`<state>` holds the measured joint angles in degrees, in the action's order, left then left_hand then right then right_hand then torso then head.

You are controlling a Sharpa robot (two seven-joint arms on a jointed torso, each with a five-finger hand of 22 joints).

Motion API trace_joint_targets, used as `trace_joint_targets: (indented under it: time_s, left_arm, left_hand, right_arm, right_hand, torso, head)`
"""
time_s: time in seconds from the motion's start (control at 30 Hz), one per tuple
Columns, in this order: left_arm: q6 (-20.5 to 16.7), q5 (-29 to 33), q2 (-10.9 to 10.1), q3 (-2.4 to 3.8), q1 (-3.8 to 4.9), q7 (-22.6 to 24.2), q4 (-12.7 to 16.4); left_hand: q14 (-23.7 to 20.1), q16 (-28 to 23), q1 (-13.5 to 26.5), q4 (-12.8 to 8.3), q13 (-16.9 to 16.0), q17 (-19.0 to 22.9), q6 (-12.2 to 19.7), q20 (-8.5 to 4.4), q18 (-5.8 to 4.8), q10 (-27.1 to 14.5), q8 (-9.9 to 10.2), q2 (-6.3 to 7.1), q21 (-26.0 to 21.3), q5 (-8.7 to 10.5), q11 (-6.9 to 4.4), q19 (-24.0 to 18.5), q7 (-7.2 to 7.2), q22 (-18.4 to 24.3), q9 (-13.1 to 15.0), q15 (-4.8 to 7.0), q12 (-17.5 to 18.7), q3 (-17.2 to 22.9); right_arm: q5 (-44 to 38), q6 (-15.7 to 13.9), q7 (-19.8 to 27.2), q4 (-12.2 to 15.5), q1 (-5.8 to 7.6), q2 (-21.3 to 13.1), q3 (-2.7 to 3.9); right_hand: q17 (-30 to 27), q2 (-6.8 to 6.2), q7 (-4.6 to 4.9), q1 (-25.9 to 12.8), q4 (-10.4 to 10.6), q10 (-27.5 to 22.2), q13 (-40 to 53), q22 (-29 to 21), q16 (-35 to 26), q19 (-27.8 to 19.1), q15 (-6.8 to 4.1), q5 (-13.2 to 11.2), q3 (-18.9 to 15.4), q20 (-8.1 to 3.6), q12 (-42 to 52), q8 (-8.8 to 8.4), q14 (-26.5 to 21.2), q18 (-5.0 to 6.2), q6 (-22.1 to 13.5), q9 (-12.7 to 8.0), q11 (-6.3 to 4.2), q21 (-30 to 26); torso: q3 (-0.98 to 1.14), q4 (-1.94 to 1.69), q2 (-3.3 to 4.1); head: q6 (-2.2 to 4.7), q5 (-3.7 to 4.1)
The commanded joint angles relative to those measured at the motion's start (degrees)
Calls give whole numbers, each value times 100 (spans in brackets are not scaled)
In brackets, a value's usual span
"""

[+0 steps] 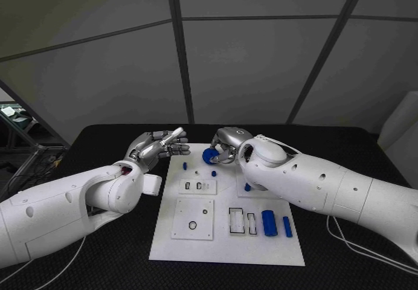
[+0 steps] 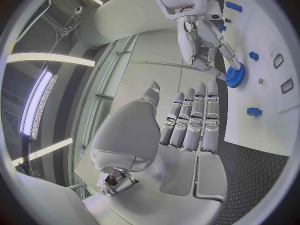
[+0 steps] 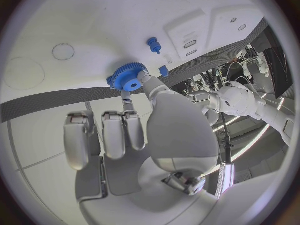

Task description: Assemble the parts on the task board

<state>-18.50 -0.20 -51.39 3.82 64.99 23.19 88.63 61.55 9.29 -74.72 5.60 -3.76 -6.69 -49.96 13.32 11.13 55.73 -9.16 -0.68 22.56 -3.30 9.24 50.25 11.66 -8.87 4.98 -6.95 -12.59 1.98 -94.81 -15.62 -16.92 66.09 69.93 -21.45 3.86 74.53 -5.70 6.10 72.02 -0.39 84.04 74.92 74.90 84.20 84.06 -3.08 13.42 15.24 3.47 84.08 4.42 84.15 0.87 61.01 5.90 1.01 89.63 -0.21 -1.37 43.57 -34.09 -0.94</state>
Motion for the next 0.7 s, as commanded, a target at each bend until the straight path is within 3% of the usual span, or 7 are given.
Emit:
trace_joint_targets:
  time_s: [0.03, 0.2, 0.33, 0.7]
  left_arm:
    - [25, -19, 13, 7, 17, 58, 1]
    - [27, -19, 18, 7, 25, 55, 1]
    - [25, -19, 18, 7, 35, 53, -3]
    - [24, -19, 20, 7, 50, 42, -8]
  left_hand:
    - [20, -33, 6, -18, 6, -9, -35, -14, -73, 21, 33, 12, 17, 28, 12, 38, 14, 6, -9, -16, 26, -5]
    - [20, -33, 6, -18, 6, -9, -35, -14, -73, 21, 33, 12, 17, 28, 12, 38, 14, 6, -9, -16, 26, -5]
    - [20, -33, 6, -18, 6, -9, -35, -14, -73, 21, 33, 12, 17, 28, 12, 38, 14, 6, -9, -16, 26, -5]
    - [20, -33, 6, -18, 6, -9, -35, -14, -73, 21, 33, 12, 17, 28, 12, 38, 14, 6, -9, -16, 26, -5]
  right_arm:
    - [-36, 37, 2, -62, 11, 39, -4]
    - [-10, 18, 28, -151, 11, 93, -6]
    - [41, 82, 48, -217, 11, 135, -7]
    - [119, 422, -7, -298, 11, 157, -9]
  right_hand:
    - [-15, -15, -40, -71, 13, 287, 865, 1510, -12, 594, -16, 22, 32, -28, -37, -58, 285, -87, -41, 134, -13, 37]
    - [-22, -74, 36, -178, 38, 254, 817, 1510, -18, 594, 36, -91, 1, 13, -92, -103, 282, -87, -424, 63, 53, 37]
    - [-31, -155, 100, -334, 153, 213, 756, 1510, -23, 594, 93, -433, -118, 72, -160, -97, 278, -87, -796, -51, 117, 37]
    - [-3, -207, 116, -650, 715, 186, 730, 1510, -13, 594, 123, -454, -289, 112, -198, -69, 281, -87, -822, -129, 139, 37]
  torso:
    - [0, 5, -1]
    - [0, 3, -1]
    - [-1, 2, -1]
    - [5, 9, -2]
  head:
    - [-1, -4]
    - [1, -10]
    - [-4, -10]
    - [-10, -15]
